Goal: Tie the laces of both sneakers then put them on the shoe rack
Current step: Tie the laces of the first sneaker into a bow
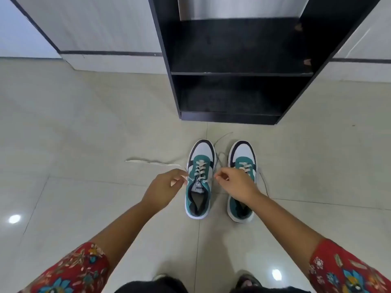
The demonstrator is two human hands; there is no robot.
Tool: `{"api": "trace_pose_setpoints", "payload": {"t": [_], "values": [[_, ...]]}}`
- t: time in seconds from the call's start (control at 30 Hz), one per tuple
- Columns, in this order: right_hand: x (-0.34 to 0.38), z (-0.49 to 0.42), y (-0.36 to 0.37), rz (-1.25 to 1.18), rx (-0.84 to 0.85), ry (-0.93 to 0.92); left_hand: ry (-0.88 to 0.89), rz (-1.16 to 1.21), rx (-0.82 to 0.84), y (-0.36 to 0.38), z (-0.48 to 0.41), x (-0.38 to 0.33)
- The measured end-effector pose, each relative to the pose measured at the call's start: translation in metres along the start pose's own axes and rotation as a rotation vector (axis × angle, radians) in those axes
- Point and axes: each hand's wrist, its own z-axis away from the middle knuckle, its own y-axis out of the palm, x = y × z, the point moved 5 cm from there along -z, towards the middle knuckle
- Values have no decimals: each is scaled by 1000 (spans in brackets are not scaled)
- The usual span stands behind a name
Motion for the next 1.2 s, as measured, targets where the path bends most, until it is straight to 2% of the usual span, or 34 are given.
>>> {"api": "trace_pose_setpoints", "payload": {"t": [0.13,0.27,0.4,0.47,0.6,0.73,0.93,1.0,1.1,1.2], "values": [[-7,-14,20,111,-33,-102,185,-207,-81,6,-17,7],[-5,-17,36,221,-64,-265,246,-399,-72,20,-26,19],[-7,-19,39,265,-157,-261,319,-488,-87,32,-32,20],[-10,-18,36,297,-190,-264,349,-502,-156,31,-33,21],[-24,-15,22,312,-207,-157,275,-487,-304,15,-31,37],[-14,-15,36,405,-131,-220,321,-533,-123,34,-30,29],[10,-24,44,637,-146,-281,306,-655,-168,36,-37,14],[8,-25,40,583,-107,-260,291,-671,-185,33,-39,14],[-12,-24,35,318,-4,-70,215,-673,-199,29,-40,21],[-28,-18,33,223,-14,20,144,-633,-192,27,-39,33]]}}
